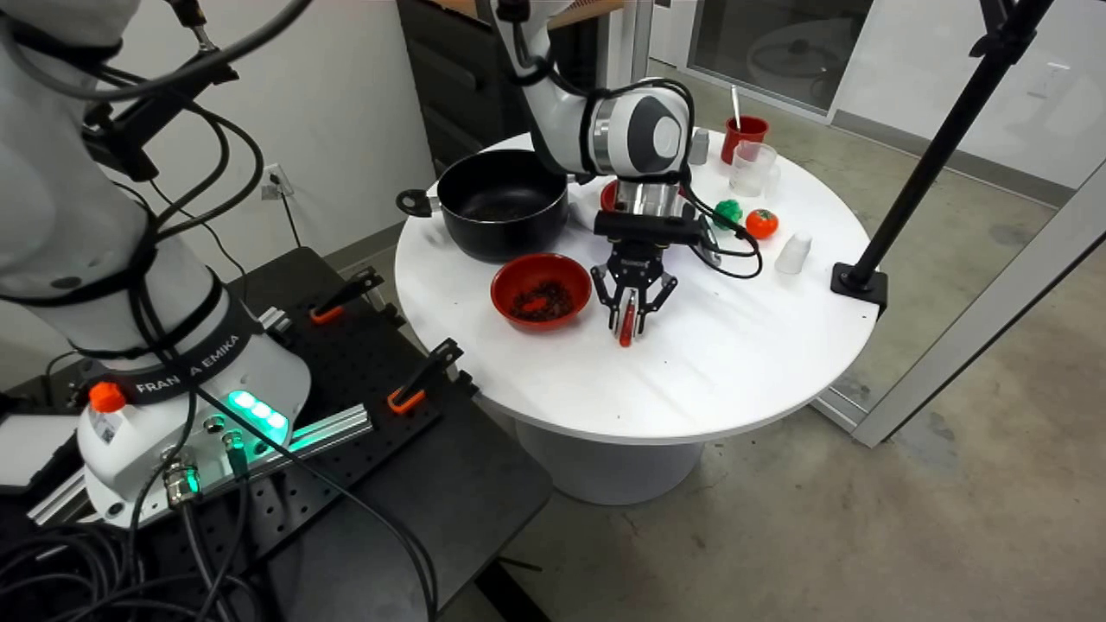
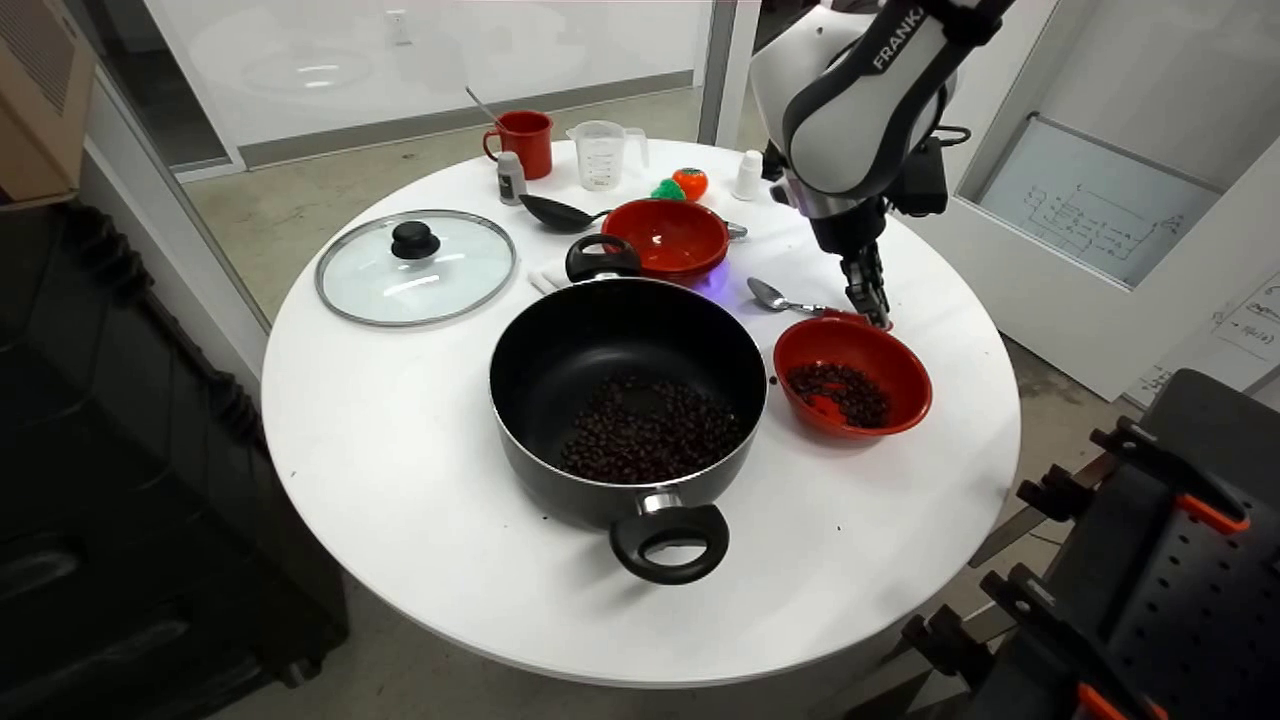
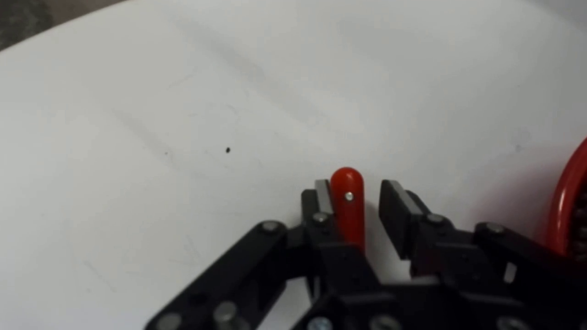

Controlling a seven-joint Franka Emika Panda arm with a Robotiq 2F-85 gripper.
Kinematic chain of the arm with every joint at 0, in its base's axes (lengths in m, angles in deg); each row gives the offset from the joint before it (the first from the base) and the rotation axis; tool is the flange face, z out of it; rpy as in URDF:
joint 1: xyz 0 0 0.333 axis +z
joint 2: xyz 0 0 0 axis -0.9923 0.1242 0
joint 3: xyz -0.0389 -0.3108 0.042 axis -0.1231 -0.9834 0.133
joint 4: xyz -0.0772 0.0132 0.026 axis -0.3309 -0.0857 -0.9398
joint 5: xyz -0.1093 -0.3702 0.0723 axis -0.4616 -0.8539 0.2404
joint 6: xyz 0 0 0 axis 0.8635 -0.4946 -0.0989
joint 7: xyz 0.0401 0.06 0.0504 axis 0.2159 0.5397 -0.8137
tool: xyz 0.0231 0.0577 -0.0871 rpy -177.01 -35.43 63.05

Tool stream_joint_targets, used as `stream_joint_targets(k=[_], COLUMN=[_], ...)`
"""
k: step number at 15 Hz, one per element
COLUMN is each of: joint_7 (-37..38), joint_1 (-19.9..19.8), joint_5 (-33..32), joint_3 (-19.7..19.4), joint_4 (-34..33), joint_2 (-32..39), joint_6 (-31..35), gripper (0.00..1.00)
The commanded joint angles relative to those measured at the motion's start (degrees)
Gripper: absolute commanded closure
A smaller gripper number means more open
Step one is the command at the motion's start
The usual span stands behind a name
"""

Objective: Use the spoon to transfer one spoon of contents from the orange bowl to the black pot

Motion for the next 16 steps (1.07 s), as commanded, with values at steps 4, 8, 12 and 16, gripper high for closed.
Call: stream_joint_targets(k=[4, 8, 12, 16], joint_7=[-3.7, -3.9, -3.2, 0.8], joint_1=[-0.8, -2.6, -4.4, -4.3], joint_5=[2.2, 3.7, 5.5, 10.1], joint_3=[0.0, 0.2, -0.4, -1.2], joint_4=[-0.6, 3.3, 7.0, 11.0], joint_2=[0.6, -4.2, -9.8, -16.5], joint_6=[1.2, 5.7, 11.0, 8.7], gripper=[0.16, 0.01, 0.01, 0.00])
